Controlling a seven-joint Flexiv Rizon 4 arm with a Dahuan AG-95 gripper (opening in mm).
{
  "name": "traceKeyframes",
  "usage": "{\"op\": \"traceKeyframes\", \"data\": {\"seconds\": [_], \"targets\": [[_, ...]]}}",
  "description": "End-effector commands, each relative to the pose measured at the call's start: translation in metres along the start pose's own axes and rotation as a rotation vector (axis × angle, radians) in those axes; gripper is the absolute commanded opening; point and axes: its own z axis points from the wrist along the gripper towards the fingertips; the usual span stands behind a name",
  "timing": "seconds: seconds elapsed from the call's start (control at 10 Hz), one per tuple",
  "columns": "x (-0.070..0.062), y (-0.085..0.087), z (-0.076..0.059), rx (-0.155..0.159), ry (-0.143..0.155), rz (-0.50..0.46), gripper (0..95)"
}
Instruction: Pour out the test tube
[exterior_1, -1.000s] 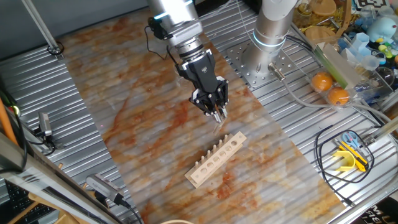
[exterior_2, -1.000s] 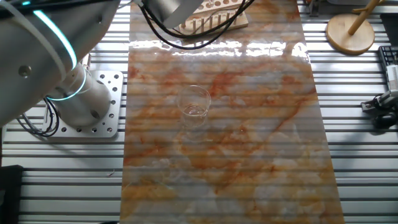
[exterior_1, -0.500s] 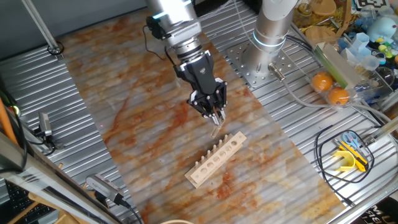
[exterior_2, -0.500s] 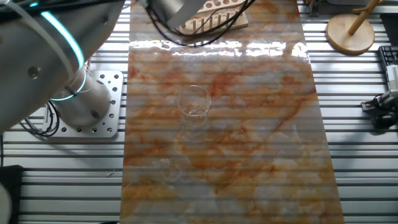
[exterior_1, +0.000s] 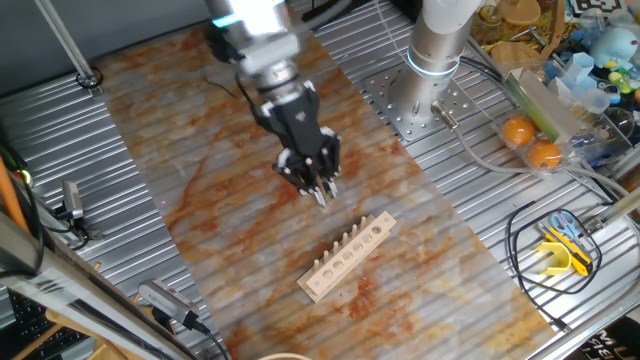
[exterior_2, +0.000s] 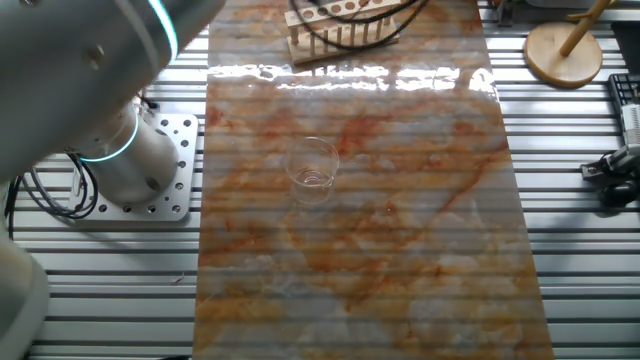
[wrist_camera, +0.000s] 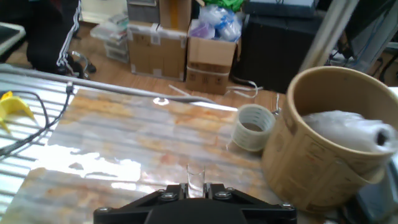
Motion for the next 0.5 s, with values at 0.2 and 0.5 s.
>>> {"op": "traceKeyframes", "data": {"seconds": [0.2, 0.5], "targets": [[0.006, -0.027, -0.008, 0.018, 0.040, 0.013, 0.0], [0.016, -0.038, -0.010, 0.038, 0.059, 0.048, 0.0]]}}
